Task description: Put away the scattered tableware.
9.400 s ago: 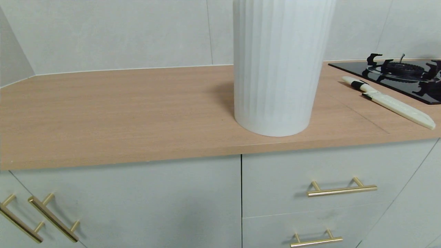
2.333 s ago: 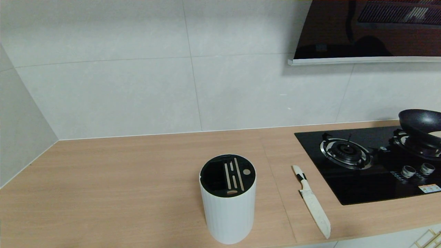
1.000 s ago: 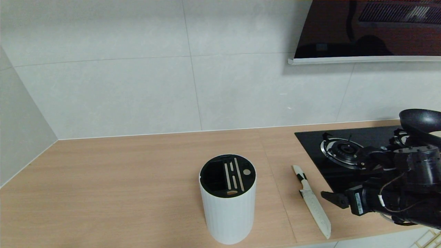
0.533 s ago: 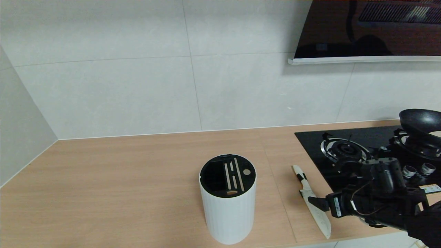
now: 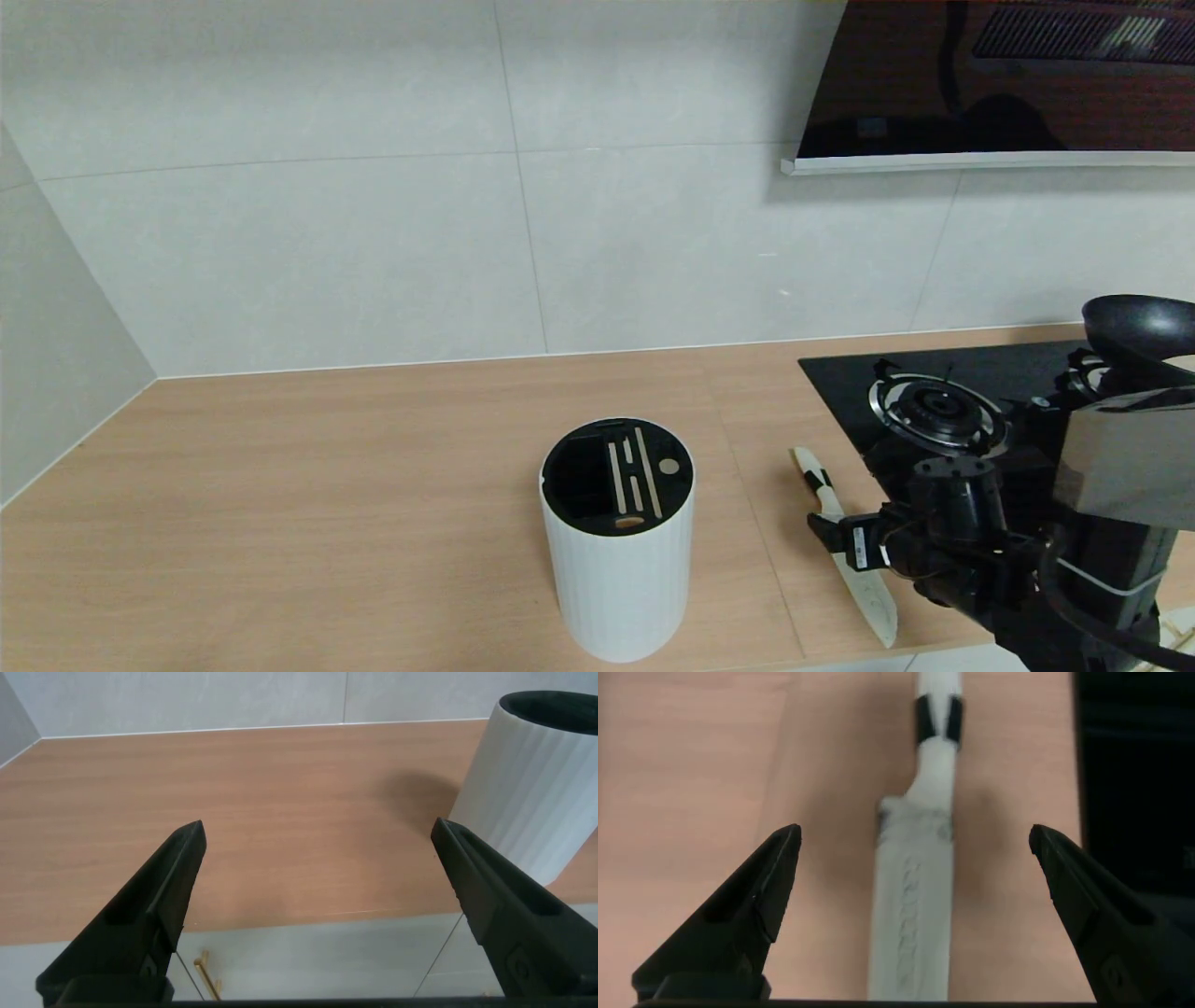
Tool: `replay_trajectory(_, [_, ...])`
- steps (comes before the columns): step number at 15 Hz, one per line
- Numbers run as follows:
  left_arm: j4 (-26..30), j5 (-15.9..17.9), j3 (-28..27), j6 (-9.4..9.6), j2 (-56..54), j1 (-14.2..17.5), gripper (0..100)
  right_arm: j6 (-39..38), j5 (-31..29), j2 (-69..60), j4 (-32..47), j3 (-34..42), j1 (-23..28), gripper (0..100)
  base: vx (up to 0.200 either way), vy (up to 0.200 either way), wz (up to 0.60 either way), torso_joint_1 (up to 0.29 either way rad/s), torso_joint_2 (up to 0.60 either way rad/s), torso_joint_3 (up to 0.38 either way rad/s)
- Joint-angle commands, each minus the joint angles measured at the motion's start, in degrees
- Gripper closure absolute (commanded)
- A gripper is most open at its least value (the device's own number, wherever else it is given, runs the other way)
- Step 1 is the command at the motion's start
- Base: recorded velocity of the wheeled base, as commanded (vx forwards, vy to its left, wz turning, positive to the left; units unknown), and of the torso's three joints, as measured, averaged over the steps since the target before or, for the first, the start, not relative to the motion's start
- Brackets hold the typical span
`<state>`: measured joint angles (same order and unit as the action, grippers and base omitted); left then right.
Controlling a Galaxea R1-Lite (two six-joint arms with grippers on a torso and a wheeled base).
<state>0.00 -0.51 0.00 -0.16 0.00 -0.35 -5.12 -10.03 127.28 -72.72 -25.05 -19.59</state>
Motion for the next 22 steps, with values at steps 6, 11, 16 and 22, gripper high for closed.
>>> replay_trajectory(6, [0.0,0.0,0.0,-0.02,0.0,0.0,0,-0.9,-0.8,7.3,-1.5,-2.5,-0.1,0,0.000,0.000,0.00,0.000,0.00,0.000])
replay_trajectory(11, [0.0,0.0,0.0,-0.02,0.0,0.0,0,-2.3,-1.0,7.9,-1.5,-3.8,0.0,0,0.000,0.000,0.00,0.000,0.00,0.000])
replay_trajectory(16, [0.0,0.0,0.0,-0.02,0.0,0.0,0,-2.4,-1.0,8.5,-1.6,-4.5,0.0,0,0.000,0.000,0.00,0.000,0.00,0.000])
replay_trajectory(22, [0.0,0.0,0.0,-0.02,0.0,0.0,0,-2.3,-1.0,8.6,-1.6,-4.5,0.0,100,0.000,0.000,0.00,0.000,0.00,0.000])
